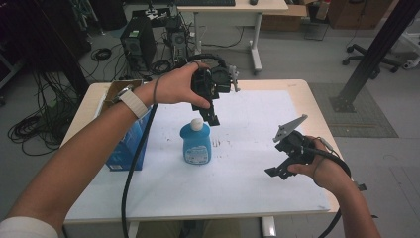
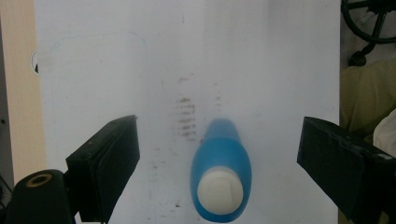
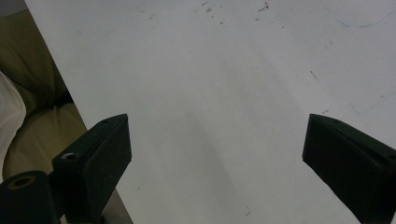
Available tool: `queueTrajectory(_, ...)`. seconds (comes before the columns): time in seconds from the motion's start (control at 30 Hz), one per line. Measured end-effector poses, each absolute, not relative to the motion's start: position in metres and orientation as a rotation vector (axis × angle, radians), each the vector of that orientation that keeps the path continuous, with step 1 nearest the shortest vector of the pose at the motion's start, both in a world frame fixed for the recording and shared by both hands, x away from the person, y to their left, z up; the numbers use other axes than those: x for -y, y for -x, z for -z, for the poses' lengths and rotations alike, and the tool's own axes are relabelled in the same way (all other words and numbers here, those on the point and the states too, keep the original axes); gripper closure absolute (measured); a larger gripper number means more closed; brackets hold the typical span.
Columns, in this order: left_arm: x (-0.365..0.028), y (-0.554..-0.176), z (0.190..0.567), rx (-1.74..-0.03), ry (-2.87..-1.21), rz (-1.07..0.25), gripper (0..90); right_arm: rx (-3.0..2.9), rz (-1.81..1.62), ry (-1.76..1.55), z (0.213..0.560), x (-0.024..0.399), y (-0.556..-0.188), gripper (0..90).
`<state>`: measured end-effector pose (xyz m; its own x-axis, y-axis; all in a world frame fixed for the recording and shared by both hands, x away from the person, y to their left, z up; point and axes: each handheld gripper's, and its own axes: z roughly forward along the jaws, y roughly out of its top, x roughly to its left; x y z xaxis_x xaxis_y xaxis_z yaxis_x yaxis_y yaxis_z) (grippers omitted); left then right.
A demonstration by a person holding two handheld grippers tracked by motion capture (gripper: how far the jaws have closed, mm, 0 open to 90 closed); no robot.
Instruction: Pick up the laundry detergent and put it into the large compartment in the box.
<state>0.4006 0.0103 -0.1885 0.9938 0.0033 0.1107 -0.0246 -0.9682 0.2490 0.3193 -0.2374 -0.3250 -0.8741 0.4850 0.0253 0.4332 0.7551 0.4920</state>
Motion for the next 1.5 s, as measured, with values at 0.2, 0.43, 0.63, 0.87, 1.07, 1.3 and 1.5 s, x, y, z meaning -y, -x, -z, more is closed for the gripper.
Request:
queueTrajectory(0.2, -0.011, -0.401, 0.188, 0.016, -2.883, -0.154, 12.9, -2.843, -0.761, -0.748, 0.324, 0.238, -0.320, 8.1)
queueTrajectory(0.43, -0.011, -0.403, 0.189, 0.016, -2.880, -0.159, 12.0, -2.846, -0.758, -0.758, 0.327, 0.238, -0.319, 8.1)
queueTrajectory(0.63, -0.010, -0.402, 0.190, 0.019, -2.882, -0.157, 10.0, -2.844, -0.758, -0.757, 0.327, 0.238, -0.319, 8.1)
queueTrajectory(0.87, -0.012, -0.403, 0.189, 0.007, -2.889, -0.152, 8.5, -2.840, -0.761, -0.767, 0.327, 0.242, -0.317, 8.1)
queueTrajectory(1.07, -0.017, -0.404, 0.189, 0.002, -2.892, -0.147, 7.9, -2.842, -0.760, -0.767, 0.328, 0.242, -0.318, 8.1)
queueTrajectory(1.3, -0.025, -0.406, 0.191, -0.005, -2.894, -0.139, 8.5, -2.846, -0.758, -0.766, 0.328, 0.240, -0.318, 8.1)
queueTrajectory(1.5, -0.030, -0.406, 0.192, -0.006, -2.887, -0.137, 8.6, -2.846, -0.755, -0.763, 0.327, 0.240, -0.318, 8.1)
